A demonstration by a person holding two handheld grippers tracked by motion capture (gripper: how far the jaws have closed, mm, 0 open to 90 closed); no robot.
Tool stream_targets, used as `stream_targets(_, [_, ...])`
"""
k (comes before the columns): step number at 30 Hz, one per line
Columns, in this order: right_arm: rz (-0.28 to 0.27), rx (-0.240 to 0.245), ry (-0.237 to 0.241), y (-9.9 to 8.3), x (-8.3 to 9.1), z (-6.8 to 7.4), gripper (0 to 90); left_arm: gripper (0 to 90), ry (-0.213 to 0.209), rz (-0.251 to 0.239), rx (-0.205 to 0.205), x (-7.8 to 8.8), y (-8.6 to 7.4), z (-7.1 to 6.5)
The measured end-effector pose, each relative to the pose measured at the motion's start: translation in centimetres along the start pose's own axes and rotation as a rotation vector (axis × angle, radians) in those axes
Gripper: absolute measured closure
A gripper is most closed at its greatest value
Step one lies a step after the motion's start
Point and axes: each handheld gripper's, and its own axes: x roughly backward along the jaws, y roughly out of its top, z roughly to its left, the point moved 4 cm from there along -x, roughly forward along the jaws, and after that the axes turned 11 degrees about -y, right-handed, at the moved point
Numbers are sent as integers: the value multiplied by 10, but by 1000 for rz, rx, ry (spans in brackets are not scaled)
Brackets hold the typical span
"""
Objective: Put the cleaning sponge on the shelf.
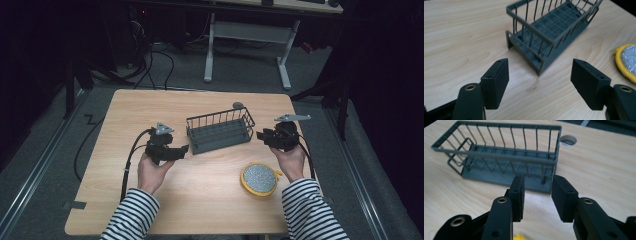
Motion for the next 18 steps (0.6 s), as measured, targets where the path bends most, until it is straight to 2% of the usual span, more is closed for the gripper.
stream_targets(2, [2,5,-3,4,-2,0,631,337,-9,-9,9,-2,4,1])
stream_targets(3, [6,7,-18,11,-7,-1,630,348,-18,-25,29,-5,11,3])
stream_targets(9, [20,15,-48,28,-22,-3,620,378,-2,-18,33,-18,27,7])
stream_targets(12, [25,8,-51,32,-27,-4,619,388,-6,-24,42,-21,30,7])
stream_targets(15, [43,-2,-68,37,-37,-6,615,392,7,-9,55,-31,32,9])
stream_targets(18, [60,9,-105,39,-46,-6,606,406,17,2,64,-37,32,12])
